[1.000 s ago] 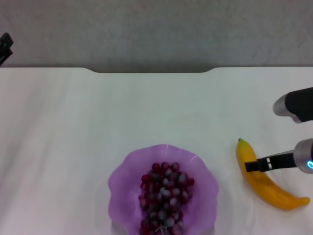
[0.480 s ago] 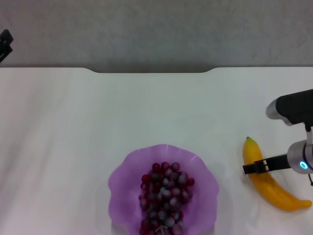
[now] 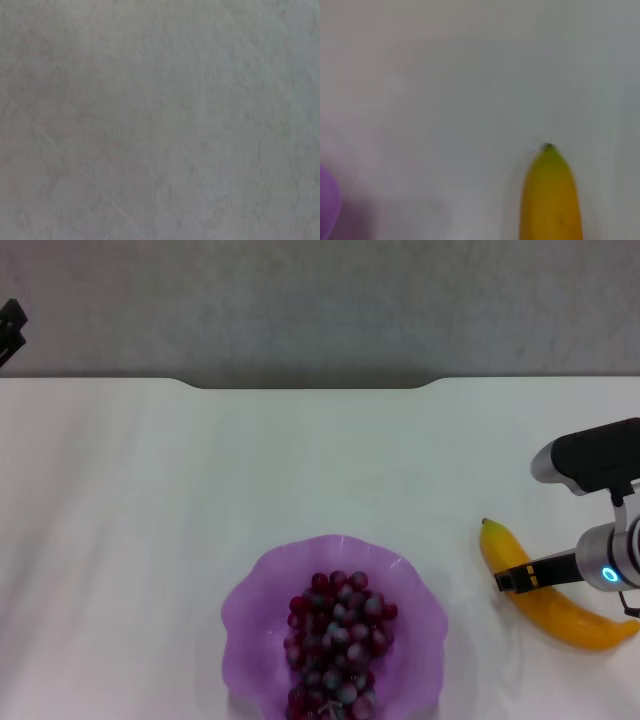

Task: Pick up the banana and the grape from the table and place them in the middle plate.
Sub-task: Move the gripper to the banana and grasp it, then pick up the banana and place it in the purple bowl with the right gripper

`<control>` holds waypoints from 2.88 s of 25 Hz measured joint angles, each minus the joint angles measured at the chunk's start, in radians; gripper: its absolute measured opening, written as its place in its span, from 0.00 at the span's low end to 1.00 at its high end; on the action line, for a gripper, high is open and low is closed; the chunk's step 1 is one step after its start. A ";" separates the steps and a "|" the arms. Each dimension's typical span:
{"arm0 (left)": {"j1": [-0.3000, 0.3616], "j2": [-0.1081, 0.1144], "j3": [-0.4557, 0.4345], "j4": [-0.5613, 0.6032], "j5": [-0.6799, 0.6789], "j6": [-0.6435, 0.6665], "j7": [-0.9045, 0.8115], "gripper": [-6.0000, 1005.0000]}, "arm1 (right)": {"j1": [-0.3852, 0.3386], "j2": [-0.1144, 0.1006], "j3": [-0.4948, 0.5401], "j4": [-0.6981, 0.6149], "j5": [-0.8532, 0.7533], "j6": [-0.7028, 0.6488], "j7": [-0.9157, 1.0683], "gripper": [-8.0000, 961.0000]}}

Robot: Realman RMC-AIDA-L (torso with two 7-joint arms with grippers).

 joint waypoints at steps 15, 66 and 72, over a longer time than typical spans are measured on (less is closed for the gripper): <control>0.011 0.000 0.002 -0.006 0.000 0.000 0.006 0.82 | -0.007 -0.004 0.011 -0.033 -0.007 0.035 -0.029 0.52; -0.011 0.000 0.015 -0.018 0.000 -0.003 0.018 0.82 | 0.080 0.003 -0.366 -0.480 0.140 0.200 -0.152 0.56; -0.021 0.000 0.017 -0.018 0.000 -0.014 0.020 0.82 | 0.139 0.005 -0.391 -0.319 0.215 0.134 -0.181 0.57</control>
